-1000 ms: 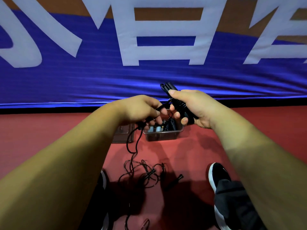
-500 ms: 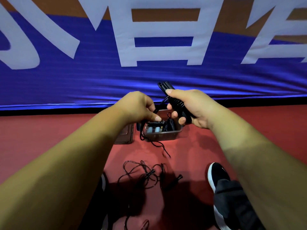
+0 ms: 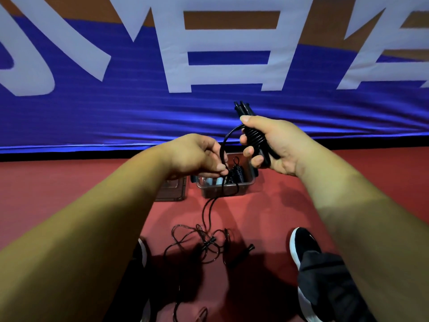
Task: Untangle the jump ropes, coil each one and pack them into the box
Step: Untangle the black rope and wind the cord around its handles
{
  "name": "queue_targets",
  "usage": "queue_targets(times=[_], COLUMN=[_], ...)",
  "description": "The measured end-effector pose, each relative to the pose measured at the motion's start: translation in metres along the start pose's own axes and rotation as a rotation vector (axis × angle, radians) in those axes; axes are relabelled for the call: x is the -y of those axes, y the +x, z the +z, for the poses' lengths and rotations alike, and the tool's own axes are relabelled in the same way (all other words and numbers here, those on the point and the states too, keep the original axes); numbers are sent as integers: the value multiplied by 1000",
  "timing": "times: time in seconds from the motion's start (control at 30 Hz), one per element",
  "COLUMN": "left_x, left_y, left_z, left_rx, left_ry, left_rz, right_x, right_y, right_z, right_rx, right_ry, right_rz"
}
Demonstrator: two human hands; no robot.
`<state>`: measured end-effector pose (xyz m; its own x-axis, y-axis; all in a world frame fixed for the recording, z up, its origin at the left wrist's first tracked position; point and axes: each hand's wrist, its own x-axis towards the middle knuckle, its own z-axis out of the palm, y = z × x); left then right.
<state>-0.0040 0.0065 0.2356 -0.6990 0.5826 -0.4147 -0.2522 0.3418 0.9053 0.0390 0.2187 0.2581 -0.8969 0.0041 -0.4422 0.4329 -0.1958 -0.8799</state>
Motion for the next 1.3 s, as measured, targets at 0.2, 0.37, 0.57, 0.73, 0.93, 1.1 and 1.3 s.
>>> queue_targets(times=[0.2, 0.37, 0.57, 0.73, 0.93, 1.1, 1.3], left_x=[-2, -4, 0, 18, 26, 25, 34], left_y=[6, 13, 17, 18, 15, -3, -8], left_z=[10, 12, 12, 9, 2, -1, -5], left_rx=[-249, -492, -516, -216, -23, 17, 65], left_ry=[430, 940, 1031, 859, 669, 739, 826], left_rz=[30, 131, -144, -420, -703, -823, -836], right_x=[-1, 0, -2, -4, -14, -10, 2], right_y=[-4, -11, -10, -4, -2, -1, 2], right_z=[4, 12, 13, 12, 16, 15, 7], right_rx=[62, 195, 175, 103, 91, 86, 1], right_ry=[11, 26, 70, 127, 196, 304, 379], right_rz=[4, -34, -65, -117, -126, -163, -227])
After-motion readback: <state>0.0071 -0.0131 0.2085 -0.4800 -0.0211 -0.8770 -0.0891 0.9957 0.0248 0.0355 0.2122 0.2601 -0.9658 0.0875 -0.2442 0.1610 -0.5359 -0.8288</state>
